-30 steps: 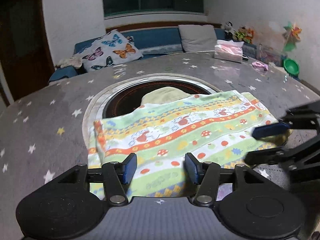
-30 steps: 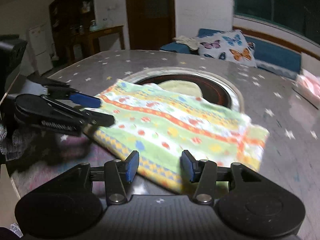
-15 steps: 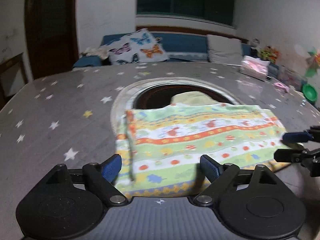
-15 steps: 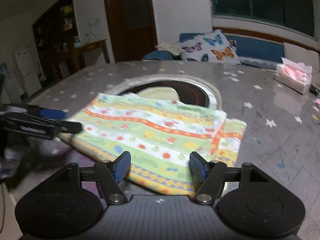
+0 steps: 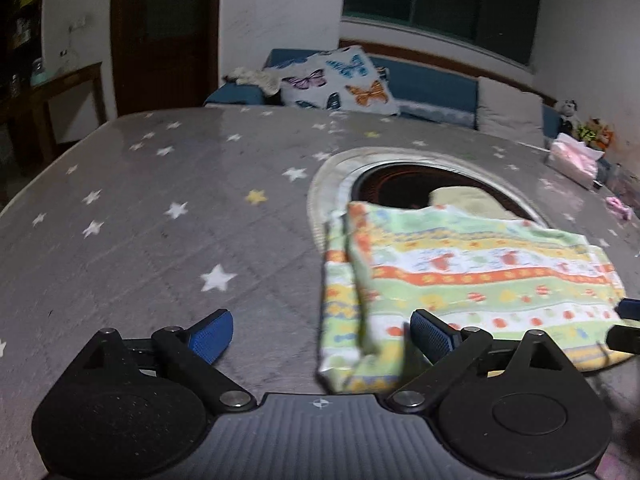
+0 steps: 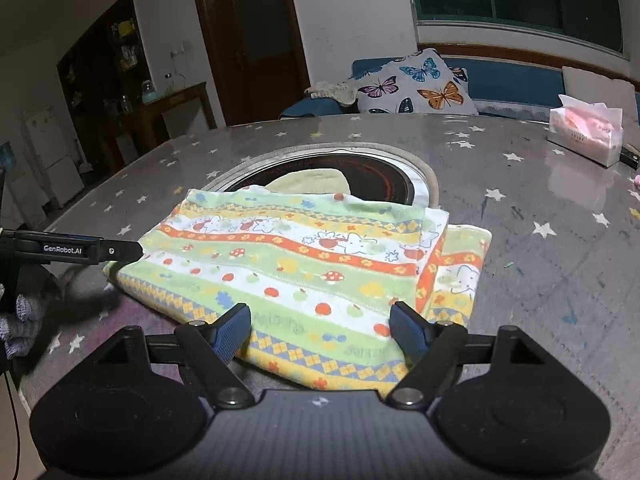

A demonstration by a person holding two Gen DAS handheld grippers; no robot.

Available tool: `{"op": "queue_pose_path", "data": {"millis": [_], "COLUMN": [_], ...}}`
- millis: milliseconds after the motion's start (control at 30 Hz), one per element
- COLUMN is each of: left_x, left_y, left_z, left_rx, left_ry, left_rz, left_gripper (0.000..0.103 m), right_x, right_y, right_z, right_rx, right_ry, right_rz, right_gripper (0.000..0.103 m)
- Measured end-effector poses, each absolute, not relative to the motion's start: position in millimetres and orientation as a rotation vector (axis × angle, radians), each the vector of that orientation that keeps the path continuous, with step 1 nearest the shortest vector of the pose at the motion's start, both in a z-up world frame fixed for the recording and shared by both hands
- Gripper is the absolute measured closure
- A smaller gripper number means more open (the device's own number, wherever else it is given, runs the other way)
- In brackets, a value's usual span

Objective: Fold clothes

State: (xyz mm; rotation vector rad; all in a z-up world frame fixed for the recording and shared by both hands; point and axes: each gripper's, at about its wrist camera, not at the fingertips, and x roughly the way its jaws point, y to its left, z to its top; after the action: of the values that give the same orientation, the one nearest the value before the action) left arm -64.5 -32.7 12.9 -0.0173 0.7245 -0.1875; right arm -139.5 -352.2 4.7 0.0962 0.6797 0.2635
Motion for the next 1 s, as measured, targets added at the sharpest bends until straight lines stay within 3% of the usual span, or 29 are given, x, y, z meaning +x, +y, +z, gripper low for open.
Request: {"op": "queue_pose_path", "data": {"millis": [433, 1000], "left_x": [-61.7, -38.8], "left_y": [-25.3, -37.1], "left_z": [11.1, 23.9], "left_rx": [-0.034, 0.011], "left_ry": [0.73, 0.722], "left_rz": [-0.189, -0.186], "left_gripper": [0.0, 0.0], "right_x": [-129.4, -93.4], "right_y": [-353.2, -357.1], "right_z": [6.3, 3.1], "right_rx": [0.09, 0.167], "right_ry": [0.673, 0.69], "right_rz": [0.244, 0.303], "right_gripper": [0.009, 0.0]}}
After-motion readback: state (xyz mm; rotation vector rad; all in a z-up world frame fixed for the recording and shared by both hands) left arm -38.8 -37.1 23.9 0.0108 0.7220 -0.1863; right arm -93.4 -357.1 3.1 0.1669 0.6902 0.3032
